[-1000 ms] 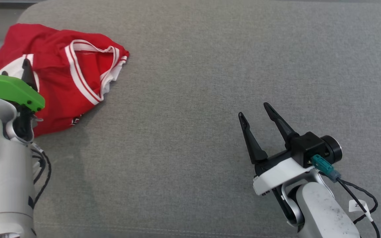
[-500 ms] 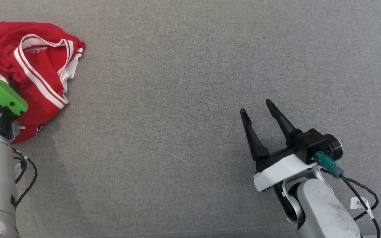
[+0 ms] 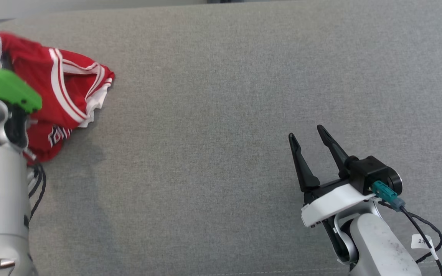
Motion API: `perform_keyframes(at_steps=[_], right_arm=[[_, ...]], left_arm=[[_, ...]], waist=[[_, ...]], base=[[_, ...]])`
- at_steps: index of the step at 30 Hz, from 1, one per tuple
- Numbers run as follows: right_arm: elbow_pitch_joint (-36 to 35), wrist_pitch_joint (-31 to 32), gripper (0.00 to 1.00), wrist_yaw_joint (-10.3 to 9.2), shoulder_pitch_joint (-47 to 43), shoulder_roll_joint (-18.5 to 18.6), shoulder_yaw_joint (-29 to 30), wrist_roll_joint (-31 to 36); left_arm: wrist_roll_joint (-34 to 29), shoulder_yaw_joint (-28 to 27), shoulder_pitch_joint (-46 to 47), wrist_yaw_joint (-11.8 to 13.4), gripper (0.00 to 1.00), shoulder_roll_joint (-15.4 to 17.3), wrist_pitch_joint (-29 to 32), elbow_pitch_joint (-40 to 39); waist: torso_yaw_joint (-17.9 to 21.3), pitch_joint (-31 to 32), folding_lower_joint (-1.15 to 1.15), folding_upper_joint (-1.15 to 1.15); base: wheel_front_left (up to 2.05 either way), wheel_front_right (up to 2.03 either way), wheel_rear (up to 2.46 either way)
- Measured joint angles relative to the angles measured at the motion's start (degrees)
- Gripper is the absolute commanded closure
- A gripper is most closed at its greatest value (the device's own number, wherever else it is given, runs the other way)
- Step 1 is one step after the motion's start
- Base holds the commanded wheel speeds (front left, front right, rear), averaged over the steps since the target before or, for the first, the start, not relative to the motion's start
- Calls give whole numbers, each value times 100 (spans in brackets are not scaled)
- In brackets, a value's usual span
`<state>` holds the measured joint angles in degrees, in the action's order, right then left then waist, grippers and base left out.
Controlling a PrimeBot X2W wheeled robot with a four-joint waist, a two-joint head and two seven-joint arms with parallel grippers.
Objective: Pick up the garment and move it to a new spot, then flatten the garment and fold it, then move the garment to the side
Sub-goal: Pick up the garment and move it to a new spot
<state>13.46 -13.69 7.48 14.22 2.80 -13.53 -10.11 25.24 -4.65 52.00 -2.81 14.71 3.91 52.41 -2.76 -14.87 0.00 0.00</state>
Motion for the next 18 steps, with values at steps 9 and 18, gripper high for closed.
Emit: perform_keyframes(at_steps=[9, 18], right_arm=[[105, -60, 0, 0, -112, 0, 111, -160], [157, -103, 0, 0, -216, 1, 34, -356]], left_arm=[[65, 390, 795, -285, 100, -554, -304, -938], [294, 905, 1235, -376, 100, -1044, -174, -1634]], waist=[[112, 592, 0, 0], [771, 861, 0, 0]], base=[[0, 0, 0], [0, 0, 0]])
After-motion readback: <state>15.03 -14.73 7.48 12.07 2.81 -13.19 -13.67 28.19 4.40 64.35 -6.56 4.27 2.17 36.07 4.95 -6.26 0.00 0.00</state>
